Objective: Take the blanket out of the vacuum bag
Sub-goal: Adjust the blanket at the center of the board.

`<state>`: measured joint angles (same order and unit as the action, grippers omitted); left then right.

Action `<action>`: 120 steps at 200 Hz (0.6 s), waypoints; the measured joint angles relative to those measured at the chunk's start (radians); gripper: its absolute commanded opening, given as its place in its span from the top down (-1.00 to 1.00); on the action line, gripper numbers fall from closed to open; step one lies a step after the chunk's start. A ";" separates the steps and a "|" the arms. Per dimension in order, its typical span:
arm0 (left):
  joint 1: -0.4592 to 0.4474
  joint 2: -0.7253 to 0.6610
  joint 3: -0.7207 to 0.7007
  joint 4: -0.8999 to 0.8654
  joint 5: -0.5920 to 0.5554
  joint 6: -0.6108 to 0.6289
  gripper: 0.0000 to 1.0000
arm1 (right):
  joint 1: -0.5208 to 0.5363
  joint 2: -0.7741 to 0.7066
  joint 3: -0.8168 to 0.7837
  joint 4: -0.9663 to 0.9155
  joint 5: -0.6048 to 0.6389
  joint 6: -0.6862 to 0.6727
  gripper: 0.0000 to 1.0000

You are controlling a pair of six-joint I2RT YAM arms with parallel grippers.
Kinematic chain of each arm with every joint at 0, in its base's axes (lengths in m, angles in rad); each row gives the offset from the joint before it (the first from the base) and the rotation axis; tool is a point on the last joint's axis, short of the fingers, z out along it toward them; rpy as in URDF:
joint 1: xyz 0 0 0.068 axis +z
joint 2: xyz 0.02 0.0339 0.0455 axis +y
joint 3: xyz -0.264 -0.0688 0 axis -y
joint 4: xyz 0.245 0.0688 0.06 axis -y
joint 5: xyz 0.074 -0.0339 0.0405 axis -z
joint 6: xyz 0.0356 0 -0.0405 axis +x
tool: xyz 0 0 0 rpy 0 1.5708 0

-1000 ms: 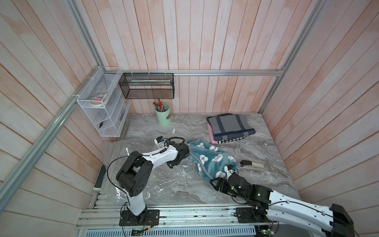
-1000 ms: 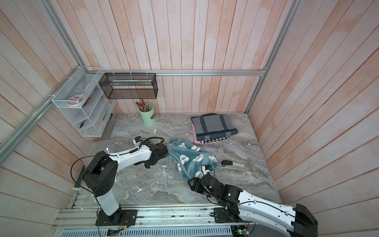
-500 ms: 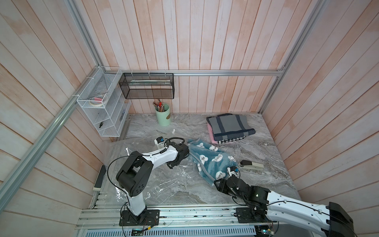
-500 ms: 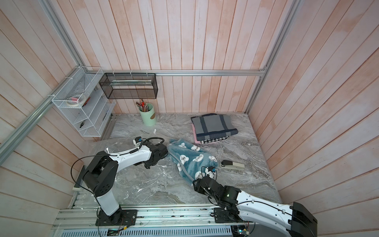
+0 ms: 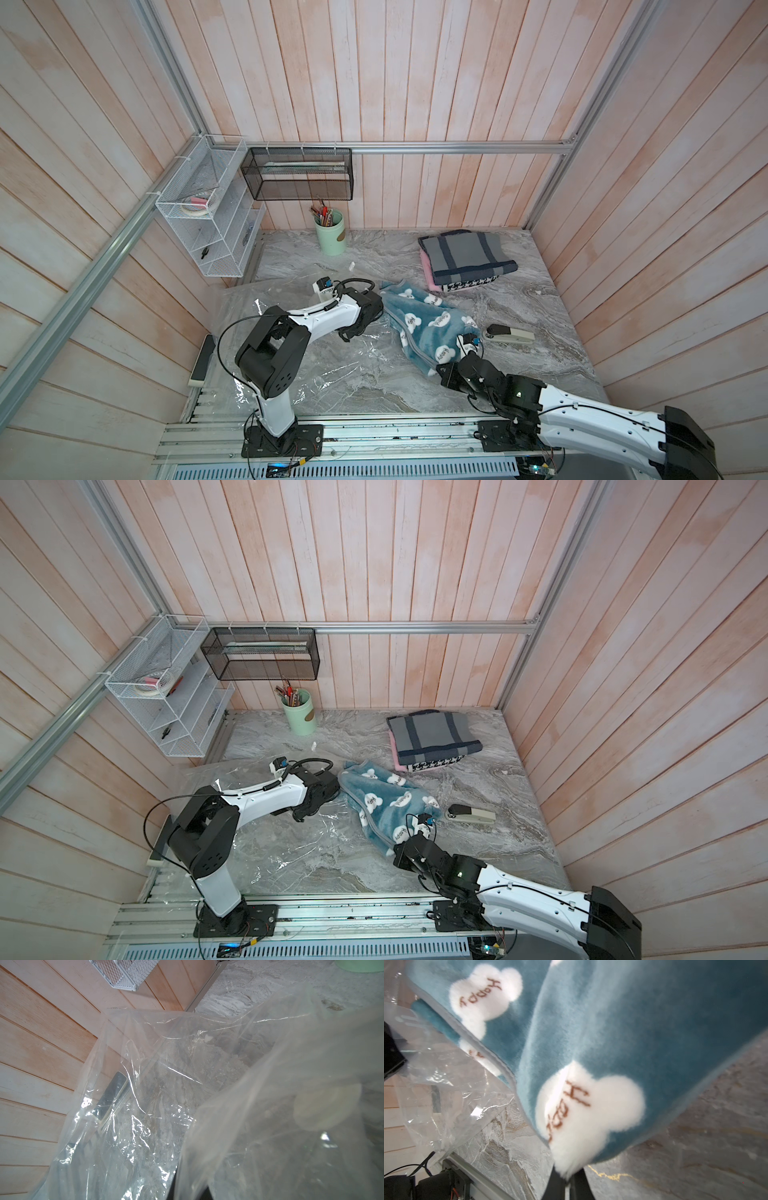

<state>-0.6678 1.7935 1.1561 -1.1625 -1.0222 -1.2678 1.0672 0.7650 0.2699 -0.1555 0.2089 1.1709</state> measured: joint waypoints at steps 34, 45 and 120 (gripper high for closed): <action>0.000 0.000 -0.015 0.000 0.000 -0.001 1.00 | 0.000 0.010 0.055 0.025 -0.019 -0.020 1.00; 0.000 0.000 -0.015 0.000 0.000 -0.001 1.00 | 0.000 0.015 0.056 0.035 -0.028 -0.020 1.00; 0.000 0.000 -0.019 0.002 0.000 -0.004 1.00 | 0.101 0.063 0.059 0.064 -0.039 0.026 1.00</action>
<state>-0.6678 1.7935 1.1366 -1.1603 -1.0222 -1.2720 1.1679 0.8276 0.3286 -0.0917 0.1696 1.1965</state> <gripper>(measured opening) 0.045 0.056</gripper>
